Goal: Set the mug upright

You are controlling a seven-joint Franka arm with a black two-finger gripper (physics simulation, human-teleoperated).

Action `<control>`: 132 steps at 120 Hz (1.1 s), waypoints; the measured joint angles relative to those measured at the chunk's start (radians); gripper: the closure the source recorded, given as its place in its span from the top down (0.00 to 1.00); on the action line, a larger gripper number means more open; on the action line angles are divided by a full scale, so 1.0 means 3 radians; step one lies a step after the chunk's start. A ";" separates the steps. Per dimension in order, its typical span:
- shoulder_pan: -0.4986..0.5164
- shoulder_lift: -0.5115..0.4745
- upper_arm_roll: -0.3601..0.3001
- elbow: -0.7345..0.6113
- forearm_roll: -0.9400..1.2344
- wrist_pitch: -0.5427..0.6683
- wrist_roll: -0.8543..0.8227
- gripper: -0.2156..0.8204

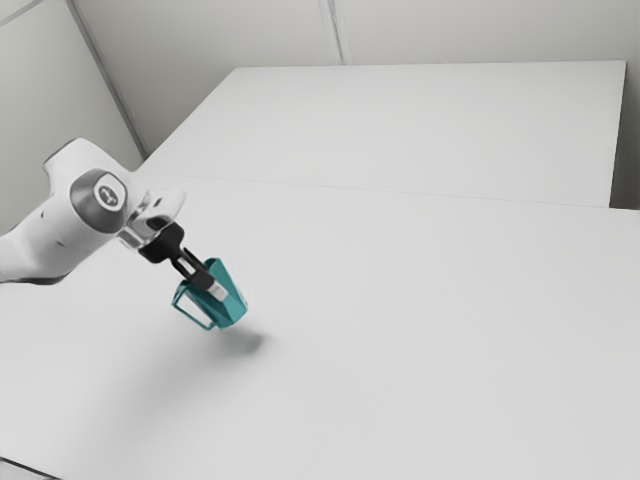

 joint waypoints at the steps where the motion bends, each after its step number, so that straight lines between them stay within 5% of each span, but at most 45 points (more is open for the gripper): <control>1: -0.0001 0.0000 -0.0001 0.0009 0.0039 -0.0002 -0.0016 0.04; 57: -0.0023 0.0038 -0.0187 0.0201 0.1438 0.0016 -0.0989 0.04; 132: -0.0125 0.0332 -0.0318 0.0147 0.2112 0.0579 -0.2131 0.04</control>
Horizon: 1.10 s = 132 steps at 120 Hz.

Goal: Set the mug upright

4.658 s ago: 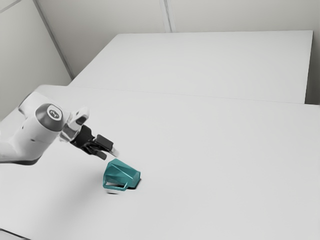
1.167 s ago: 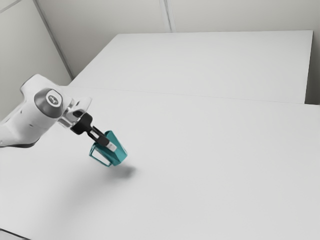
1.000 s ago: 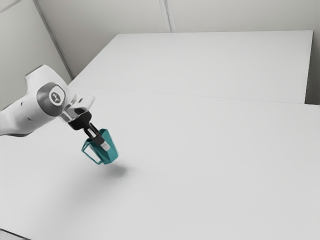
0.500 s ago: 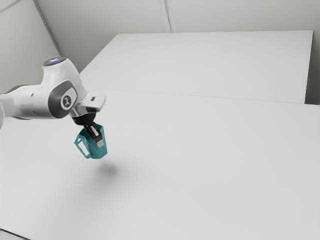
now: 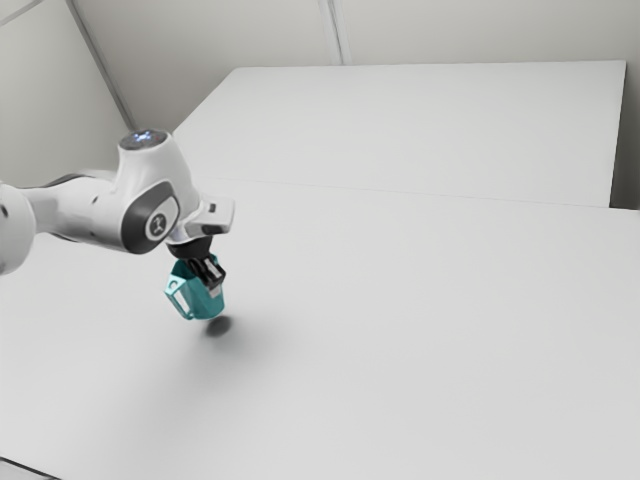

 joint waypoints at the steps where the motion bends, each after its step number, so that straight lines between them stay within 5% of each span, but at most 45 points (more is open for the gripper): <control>1: -0.0001 0.0007 0.0000 0.0000 0.0003 0.0004 -0.0013 0.04; 68: -0.0012 0.0300 -0.0001 0.0000 0.0082 0.0188 -0.0625 0.05; 132: -0.0054 0.0075 -0.0002 0.0024 -0.0026 0.0166 -0.0836 0.50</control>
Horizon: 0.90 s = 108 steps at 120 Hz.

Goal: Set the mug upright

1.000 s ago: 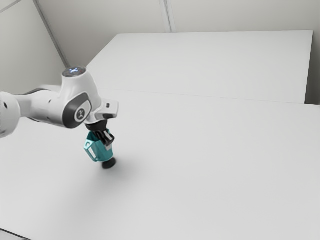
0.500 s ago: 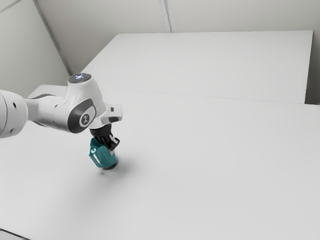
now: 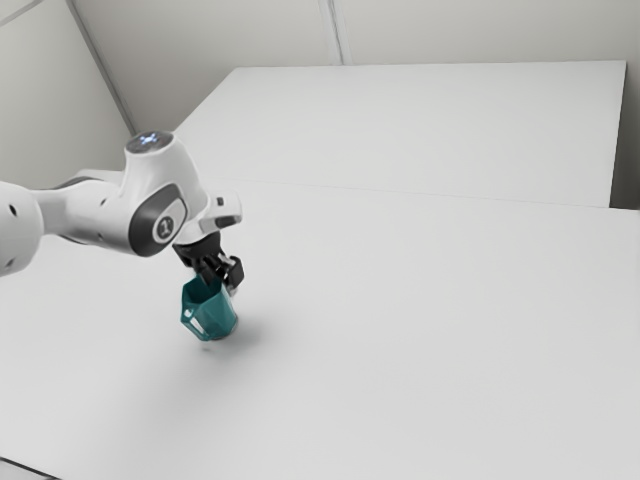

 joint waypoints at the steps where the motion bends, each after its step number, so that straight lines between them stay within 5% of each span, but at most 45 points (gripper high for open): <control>1: 0.0000 -0.0004 0.0000 0.0008 -0.0003 -0.0008 -0.0002 0.51; 38: -0.0042 0.0011 0.0012 0.0615 -0.0130 -0.0654 -0.0059 0.73; 65: -0.0440 0.0043 0.0345 0.1035 -0.0156 -0.1126 -0.0099 0.77; 108: -0.0475 0.0132 0.0380 0.2018 -0.0156 -0.2061 -0.0175 0.79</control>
